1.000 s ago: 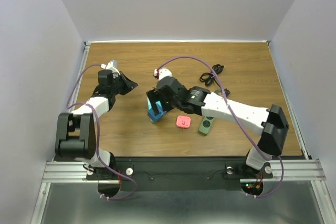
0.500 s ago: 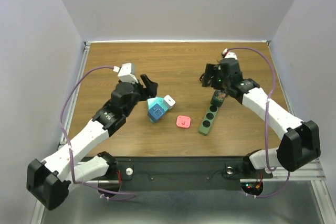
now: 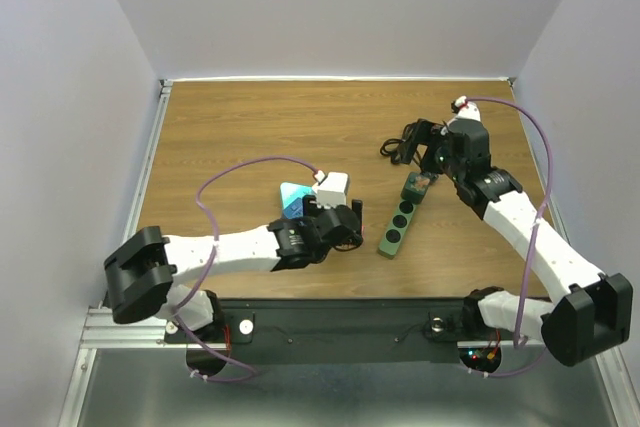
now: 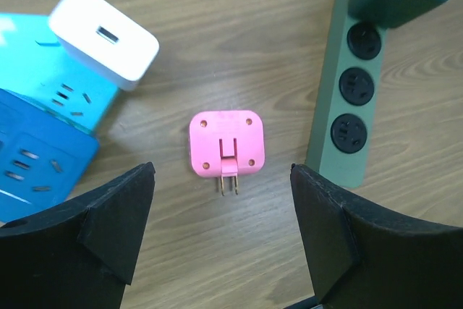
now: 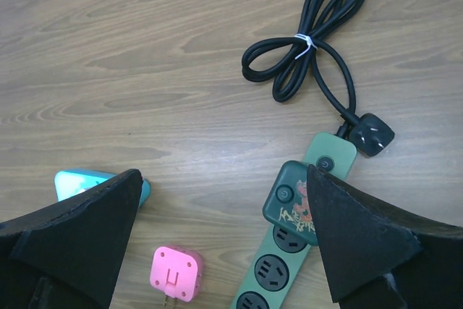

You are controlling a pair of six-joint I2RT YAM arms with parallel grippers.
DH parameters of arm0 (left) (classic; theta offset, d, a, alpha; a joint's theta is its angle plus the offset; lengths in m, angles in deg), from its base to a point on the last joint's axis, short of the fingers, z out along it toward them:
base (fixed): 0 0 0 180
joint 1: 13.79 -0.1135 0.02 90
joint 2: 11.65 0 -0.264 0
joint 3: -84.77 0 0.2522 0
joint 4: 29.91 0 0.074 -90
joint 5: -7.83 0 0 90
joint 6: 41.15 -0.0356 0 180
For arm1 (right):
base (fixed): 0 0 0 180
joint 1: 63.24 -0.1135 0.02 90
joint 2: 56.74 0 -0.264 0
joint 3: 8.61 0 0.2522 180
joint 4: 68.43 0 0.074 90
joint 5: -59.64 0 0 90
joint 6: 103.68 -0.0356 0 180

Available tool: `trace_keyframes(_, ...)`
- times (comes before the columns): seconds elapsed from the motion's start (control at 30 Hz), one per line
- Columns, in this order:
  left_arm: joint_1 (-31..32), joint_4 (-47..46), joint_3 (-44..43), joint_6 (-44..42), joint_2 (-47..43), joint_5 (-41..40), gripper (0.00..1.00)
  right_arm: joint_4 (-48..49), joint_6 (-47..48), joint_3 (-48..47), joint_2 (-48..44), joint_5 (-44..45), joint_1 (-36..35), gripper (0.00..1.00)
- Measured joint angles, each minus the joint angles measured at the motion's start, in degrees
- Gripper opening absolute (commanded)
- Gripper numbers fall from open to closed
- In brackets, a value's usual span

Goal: Insert the plug

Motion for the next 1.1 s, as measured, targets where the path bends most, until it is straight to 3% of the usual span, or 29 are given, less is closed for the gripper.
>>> trace_keyframes(0.43,2.16,-2.64,-2.54,0.28,16.81,0.72,0.92,0.26,-1.86,2.45,-4.92,-1.66,0.37,1.00)
trace_keyframes(1.1,-0.68,-12.98,-1.88,-5.49,19.89,3.67,0.90,0.42,-1.95,2.45,-4.92,-5.33,0.37,1.00)
